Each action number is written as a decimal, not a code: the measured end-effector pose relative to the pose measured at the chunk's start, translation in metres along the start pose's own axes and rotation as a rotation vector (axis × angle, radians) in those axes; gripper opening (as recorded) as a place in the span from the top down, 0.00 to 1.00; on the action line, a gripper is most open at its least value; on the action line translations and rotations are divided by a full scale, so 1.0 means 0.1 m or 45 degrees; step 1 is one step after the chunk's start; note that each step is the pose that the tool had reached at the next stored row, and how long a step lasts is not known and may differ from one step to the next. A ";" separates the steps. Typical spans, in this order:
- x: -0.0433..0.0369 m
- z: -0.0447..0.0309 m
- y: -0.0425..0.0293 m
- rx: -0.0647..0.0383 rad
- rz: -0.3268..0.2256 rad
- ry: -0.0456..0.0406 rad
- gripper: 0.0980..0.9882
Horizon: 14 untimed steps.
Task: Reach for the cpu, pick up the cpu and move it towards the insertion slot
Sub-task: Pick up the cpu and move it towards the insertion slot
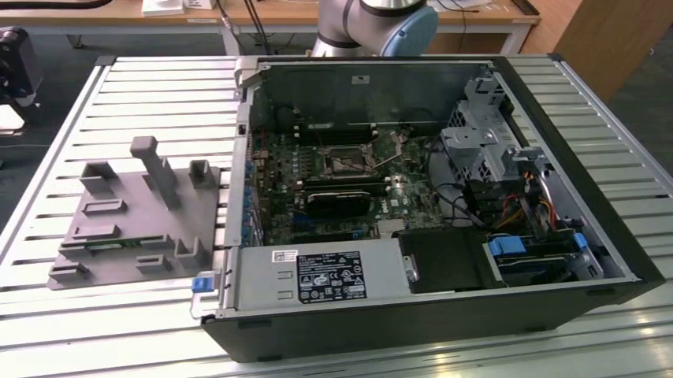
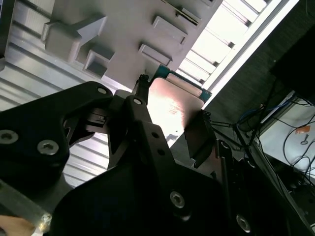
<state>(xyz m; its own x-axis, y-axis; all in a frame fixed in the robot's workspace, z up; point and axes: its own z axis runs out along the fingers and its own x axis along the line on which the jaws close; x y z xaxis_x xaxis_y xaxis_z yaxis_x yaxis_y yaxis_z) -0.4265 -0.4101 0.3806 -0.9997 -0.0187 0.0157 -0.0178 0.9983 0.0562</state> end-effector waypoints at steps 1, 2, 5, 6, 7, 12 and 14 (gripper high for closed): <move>0.000 -0.017 0.001 0.000 0.000 0.000 0.50; 0.000 -0.035 0.002 0.000 0.000 0.000 0.50; 0.001 -0.083 0.005 0.000 0.000 0.000 0.50; 0.002 -0.097 0.005 0.000 0.000 0.000 0.50; 0.002 -0.111 0.006 0.000 0.000 0.000 0.50; 0.003 -0.181 0.010 0.000 0.000 0.000 0.50; 0.003 -0.211 0.012 0.000 0.000 0.000 0.50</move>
<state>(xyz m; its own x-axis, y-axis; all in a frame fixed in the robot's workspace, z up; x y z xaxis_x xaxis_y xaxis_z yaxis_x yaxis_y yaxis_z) -0.4265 -0.4101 0.4017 -0.9997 -0.0188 0.0158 -0.0179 0.9983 0.0562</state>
